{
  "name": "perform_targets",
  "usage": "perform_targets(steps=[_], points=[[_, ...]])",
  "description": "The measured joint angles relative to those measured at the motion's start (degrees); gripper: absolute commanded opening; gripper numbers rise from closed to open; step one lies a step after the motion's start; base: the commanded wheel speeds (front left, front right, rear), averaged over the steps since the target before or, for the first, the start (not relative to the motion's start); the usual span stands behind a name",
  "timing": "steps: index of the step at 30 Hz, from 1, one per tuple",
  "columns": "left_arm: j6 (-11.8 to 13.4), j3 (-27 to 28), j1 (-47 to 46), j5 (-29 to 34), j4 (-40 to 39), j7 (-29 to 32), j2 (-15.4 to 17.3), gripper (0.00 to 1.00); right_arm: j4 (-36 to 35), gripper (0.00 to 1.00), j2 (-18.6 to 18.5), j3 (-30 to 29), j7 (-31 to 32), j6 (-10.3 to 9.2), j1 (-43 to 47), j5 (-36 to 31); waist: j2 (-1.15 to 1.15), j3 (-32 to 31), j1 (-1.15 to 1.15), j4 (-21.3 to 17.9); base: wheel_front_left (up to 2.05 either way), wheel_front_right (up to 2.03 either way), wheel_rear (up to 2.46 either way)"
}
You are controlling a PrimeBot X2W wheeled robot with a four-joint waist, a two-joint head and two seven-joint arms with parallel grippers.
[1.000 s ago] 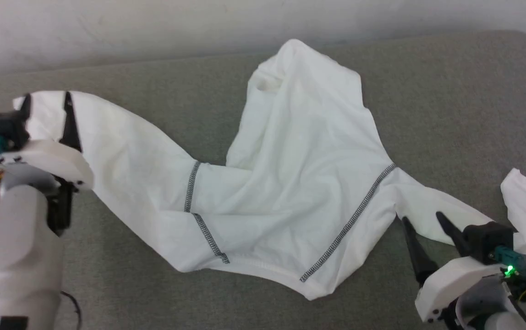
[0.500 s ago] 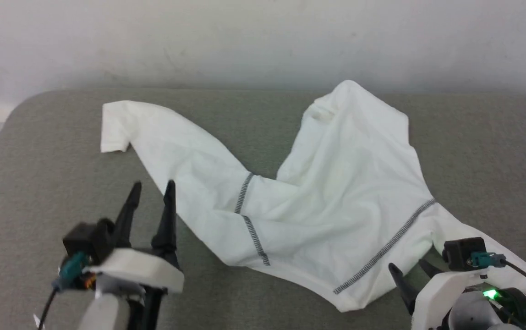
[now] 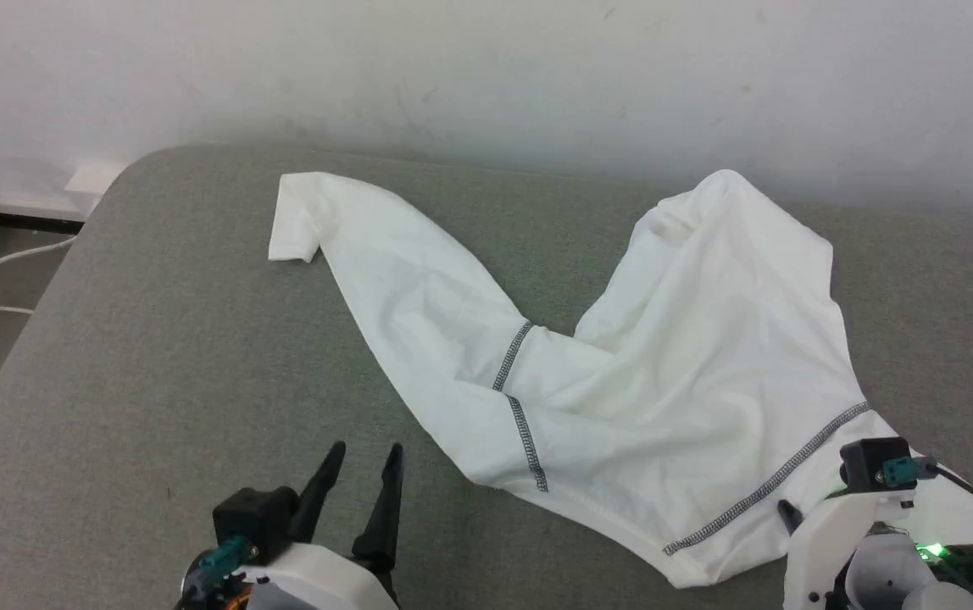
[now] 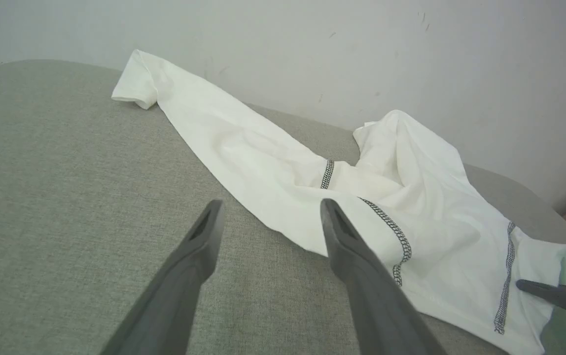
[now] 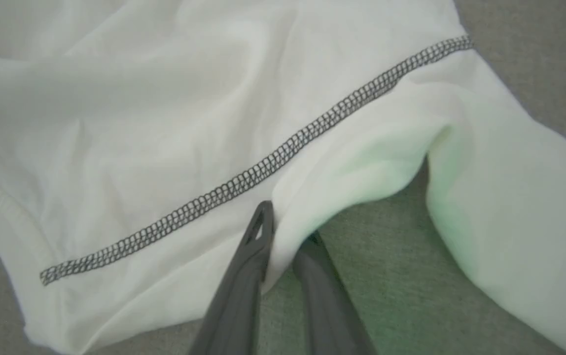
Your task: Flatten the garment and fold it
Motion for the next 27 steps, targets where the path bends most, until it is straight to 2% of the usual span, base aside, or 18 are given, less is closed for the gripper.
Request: perform_targets(steps=[7,8,9,14,21,27], points=[[-2.5,-2.5,2.2,-0.9,3.4,2.0,0.3,1.0,-7.2,0.0,-0.5,-2.3,1.9,0.05,5.8,0.0,0.0,-0.9,0.0,-3.0,0.0,0.0,0.0],[-3.0,-3.1,2.5,-1.2,3.8,2.8,0.2,1.0,-8.4,0.6,-0.7,-2.1,2.1,0.05,6.7,0.1,0.0,-1.1,0.0,-3.6,0.0,0.0,0.0],[-3.5,-3.9,2.7,-1.5,4.2,3.8,0.2,1.0,-9.6,1.0,-0.6,-2.3,2.0,0.07,7.4,0.4,0.01,-1.4,0.0,-4.2,0.0,0.0,0.0],[-5.1,-7.3,3.1,-2.4,5.4,7.2,-0.2,1.0,-14.0,1.0,-0.4,-2.2,0.4,0.04,8.5,2.0,0.01,-2.1,-0.01,-6.8,0.0,0.0,0.0],[-5.4,-6.9,0.8,-5.4,9.1,8.1,-1.9,1.0,-21.1,1.0,-0.2,-0.1,-2.5,0.01,10.2,2.9,0.01,-1.7,0.0,-9.9,0.0,0.0,0.0],[-5.5,-6.5,-2.8,-8.0,13.3,8.8,-3.2,1.0,-23.1,1.0,-0.5,0.7,-3.0,0.01,12.3,3.0,0.01,-0.6,0.0,-12.4,0.0,0.0,0.0]])
